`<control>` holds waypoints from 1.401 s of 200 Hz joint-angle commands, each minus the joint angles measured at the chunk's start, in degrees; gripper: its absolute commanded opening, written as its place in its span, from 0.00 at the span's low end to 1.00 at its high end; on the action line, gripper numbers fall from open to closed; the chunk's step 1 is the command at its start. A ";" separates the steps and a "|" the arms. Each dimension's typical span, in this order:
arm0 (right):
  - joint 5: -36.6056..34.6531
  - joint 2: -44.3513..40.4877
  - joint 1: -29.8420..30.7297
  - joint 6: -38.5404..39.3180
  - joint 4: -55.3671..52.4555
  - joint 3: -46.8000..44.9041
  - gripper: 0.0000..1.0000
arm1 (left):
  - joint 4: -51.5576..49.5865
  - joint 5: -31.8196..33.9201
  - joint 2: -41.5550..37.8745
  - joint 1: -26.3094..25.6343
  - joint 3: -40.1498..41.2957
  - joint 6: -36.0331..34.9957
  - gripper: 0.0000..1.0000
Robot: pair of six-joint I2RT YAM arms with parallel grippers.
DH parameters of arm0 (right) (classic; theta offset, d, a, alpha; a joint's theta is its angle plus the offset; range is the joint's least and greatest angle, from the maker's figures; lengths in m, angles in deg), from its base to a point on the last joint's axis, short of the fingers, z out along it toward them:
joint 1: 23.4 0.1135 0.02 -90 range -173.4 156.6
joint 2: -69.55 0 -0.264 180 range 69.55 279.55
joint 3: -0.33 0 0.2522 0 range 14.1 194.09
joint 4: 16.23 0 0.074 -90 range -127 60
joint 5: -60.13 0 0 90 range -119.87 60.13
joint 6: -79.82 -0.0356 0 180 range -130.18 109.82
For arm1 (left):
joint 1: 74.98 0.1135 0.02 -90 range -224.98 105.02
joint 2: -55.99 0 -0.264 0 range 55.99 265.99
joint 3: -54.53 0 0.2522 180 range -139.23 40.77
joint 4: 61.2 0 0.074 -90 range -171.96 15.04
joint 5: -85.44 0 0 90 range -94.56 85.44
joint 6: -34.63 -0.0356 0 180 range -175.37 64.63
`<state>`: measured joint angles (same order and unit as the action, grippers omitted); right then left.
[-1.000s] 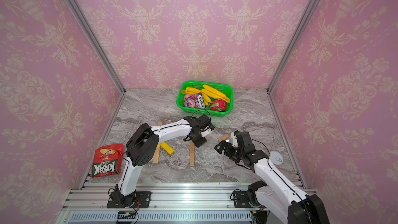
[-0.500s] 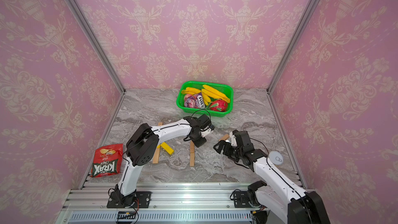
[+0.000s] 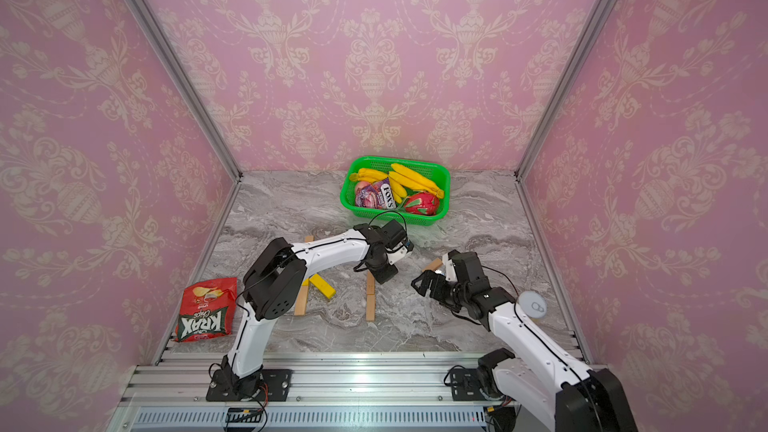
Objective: Assemble the letter k with building blocks
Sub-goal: Assemble the building block at the center of the board.
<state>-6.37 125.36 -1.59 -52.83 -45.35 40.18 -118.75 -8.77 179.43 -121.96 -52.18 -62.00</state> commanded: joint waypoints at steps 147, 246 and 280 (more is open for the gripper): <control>-0.38 2.74 0.85 -0.35 2.26 1.01 1.00 | -0.80 -2.65 -2.61 0.58 -1.17 0.05 0.47; -2.97 -2.27 1.13 0.11 -3.66 0.78 1.00 | -3.04 -4.01 -6.62 0.66 -7.30 1.76 0.46; -5.50 -0.18 1.13 1.85 -7.58 4.32 1.00 | 0.98 -8.16 -13.59 2.33 -0.85 4.66 0.49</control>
<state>-9.05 123.85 -0.85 -52.59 -48.52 40.88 -119.54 -12.33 172.37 -121.57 -57.45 -60.80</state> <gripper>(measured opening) 0.998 0.467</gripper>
